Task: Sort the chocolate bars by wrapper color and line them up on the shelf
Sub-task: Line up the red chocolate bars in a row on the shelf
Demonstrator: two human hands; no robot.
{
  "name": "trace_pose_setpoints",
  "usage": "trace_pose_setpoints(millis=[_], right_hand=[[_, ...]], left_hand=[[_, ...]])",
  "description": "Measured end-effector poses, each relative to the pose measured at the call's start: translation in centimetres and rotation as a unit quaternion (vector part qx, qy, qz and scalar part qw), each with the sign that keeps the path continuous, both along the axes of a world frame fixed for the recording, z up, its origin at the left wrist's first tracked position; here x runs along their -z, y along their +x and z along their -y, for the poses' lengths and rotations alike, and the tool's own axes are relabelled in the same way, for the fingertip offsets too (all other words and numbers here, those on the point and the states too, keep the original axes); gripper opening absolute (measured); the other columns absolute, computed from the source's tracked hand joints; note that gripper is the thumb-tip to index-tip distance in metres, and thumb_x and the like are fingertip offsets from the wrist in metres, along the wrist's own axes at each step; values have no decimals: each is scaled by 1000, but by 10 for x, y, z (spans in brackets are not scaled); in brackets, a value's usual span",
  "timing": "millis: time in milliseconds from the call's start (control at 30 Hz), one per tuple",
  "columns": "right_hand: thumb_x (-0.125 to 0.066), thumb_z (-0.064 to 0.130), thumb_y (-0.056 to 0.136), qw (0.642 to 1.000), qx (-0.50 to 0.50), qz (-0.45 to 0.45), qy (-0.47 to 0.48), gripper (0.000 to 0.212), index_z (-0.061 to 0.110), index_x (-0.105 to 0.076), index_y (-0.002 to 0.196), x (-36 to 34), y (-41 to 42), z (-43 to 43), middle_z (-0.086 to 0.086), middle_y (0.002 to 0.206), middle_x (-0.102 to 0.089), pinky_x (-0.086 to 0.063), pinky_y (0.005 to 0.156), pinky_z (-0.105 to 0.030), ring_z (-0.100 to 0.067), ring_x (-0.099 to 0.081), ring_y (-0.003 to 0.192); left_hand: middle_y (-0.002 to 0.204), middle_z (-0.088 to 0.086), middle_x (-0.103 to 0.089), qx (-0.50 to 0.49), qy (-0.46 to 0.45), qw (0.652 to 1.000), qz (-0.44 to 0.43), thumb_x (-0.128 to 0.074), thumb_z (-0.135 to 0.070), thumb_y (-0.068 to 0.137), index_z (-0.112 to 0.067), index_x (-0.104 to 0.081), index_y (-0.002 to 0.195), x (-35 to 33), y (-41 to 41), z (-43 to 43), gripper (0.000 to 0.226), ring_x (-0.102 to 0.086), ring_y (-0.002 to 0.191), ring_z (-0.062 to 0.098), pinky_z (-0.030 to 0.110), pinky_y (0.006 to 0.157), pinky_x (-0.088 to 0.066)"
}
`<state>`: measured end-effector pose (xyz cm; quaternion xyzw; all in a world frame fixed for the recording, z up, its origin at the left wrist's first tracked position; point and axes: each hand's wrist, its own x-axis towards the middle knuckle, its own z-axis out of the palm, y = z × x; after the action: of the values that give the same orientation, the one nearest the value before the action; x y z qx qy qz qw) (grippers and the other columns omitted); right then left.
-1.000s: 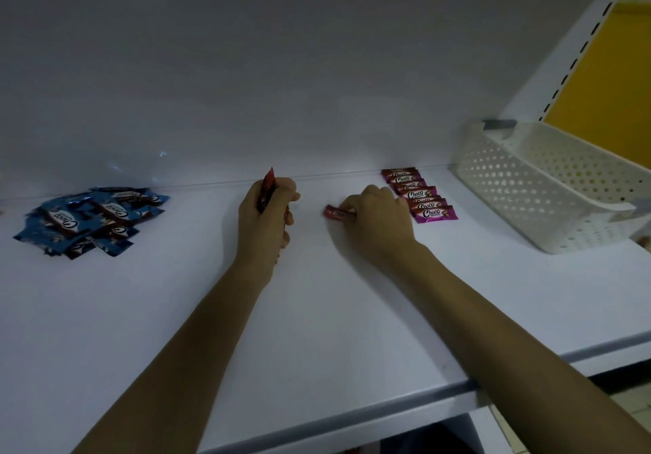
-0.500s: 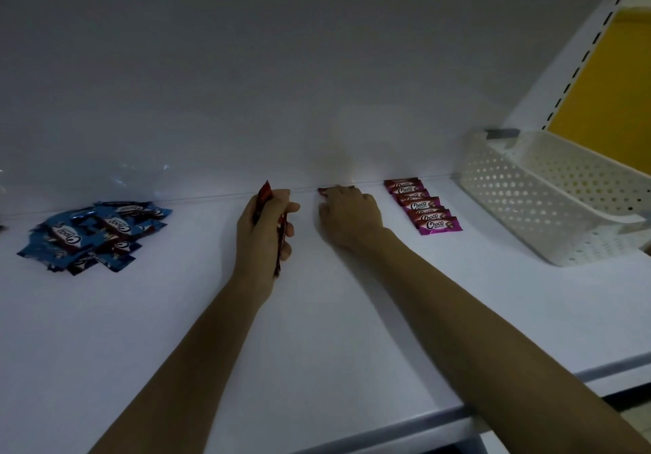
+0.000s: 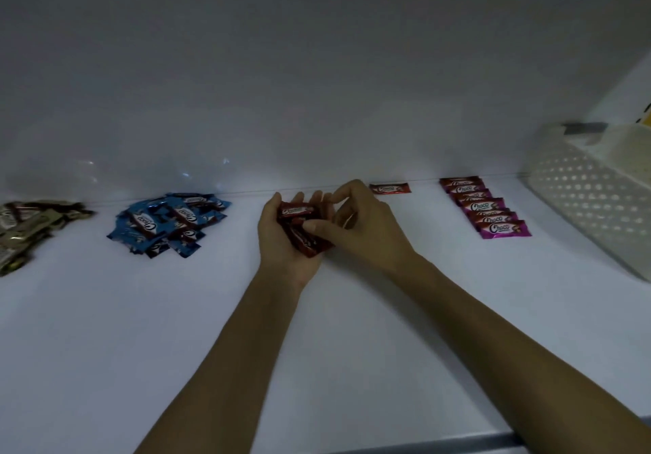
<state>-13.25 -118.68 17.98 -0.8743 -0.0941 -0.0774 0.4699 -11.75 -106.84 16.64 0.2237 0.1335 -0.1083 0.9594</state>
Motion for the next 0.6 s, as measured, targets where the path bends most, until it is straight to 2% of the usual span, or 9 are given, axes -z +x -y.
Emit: trace_pose_setpoints(millis=[67, 133, 200, 233, 300, 367, 467, 533, 600], right_hand=[[-74, 43, 77, 1000, 20, 3, -13, 41, 22, -51, 103, 2, 2, 1, 6, 80, -64, -47, 61, -16, -8, -62, 73], [-70, 29, 83, 999, 38, -2, -16, 24, 20, -56, 100, 4, 5, 4, 4, 80, -65, -41, 59, -8, -10, -62, 74], [-67, 17, 85, 998, 39, -26, 41, 14, 19, -59, 97, 5, 8, 9, 1, 76, -67, -41, 62, -12, -10, -63, 73], [-67, 14, 85, 995, 34, -40, 83, 14, 19, -60, 97, 5, 9, 11, 1, 74, -67, -43, 63, -16, -10, -64, 70], [-68, 11, 85, 989, 35, -49, 137, 16, 18, -60, 98, 1, 10, 16, 2, 70, -67, -45, 59, -17, -6, -64, 65], [-69, 11, 84, 985, 36, -54, 159, 20, 17, -59, 101, -2, 10, 18, 5, 68, -66, -45, 57, -15, 1, -63, 60], [-68, 11, 85, 980, 26, -70, 186, 26, 14, -59, 109, -8, 8, 20, 4, 71, -67, -45, 54, -12, 5, -63, 60], [-66, 11, 87, 974, 21, -88, 206, 23, 13, -62, 109, -10, 8, 21, 4, 74, -68, -46, 54, -12, 3, -64, 63], [-64, 12, 88, 970, 23, -105, 219, 20, 12, -64, 107, -10, 8, 23, 3, 82, -70, -48, 59, -17, -2, -65, 69]], left_hand=[[117, 17, -62, 13, 0, 1000, 0, -44, -41, 96, -9, -54, 115, 1, -1, 2, 38, -62, 99, 32, 48, 97, -46], [127, 19, -59, 30, 10, 1000, 1, -43, -39, 97, -8, -54, 120, 2, 0, 4, 40, -61, 107, 34, 48, 98, -45], [137, 18, -53, 45, 1, 999, 7, -42, -39, 97, -8, -49, 135, 3, 2, 5, 49, -55, 122, 34, 48, 105, -41], [139, 17, -52, 47, -5, 999, 9, -42, -40, 97, -8, -46, 138, 3, 3, 4, 52, -53, 125, 34, 48, 103, -43], [134, 17, -55, 48, -1, 999, 12, -44, -40, 97, -10, -50, 130, 3, 4, 4, 45, -56, 121, 33, 48, 93, -49], [130, 18, -59, 47, 5, 999, 14, -53, -34, 93, -10, -53, 121, 1, 3, 5, 37, -58, 118, 33, 48, 97, -48], [117, 16, -65, 40, 37, 998, 13, -64, -19, 76, -6, -61, 112, 0, 2, 5, 38, -65, 100, 27, 41, 96, -50], [109, 13, -68, 39, 58, 997, 12, -61, -14, 86, -5, -64, 105, 0, 1, 5, 22, -66, 93, 22, 35, 85, -55], [96, 9, -70, 48, 83, 995, -3, -59, -18, 92, -8, -66, 100, 0, 0, 5, 15, -66, 81, 17, 28, 65, -57]])
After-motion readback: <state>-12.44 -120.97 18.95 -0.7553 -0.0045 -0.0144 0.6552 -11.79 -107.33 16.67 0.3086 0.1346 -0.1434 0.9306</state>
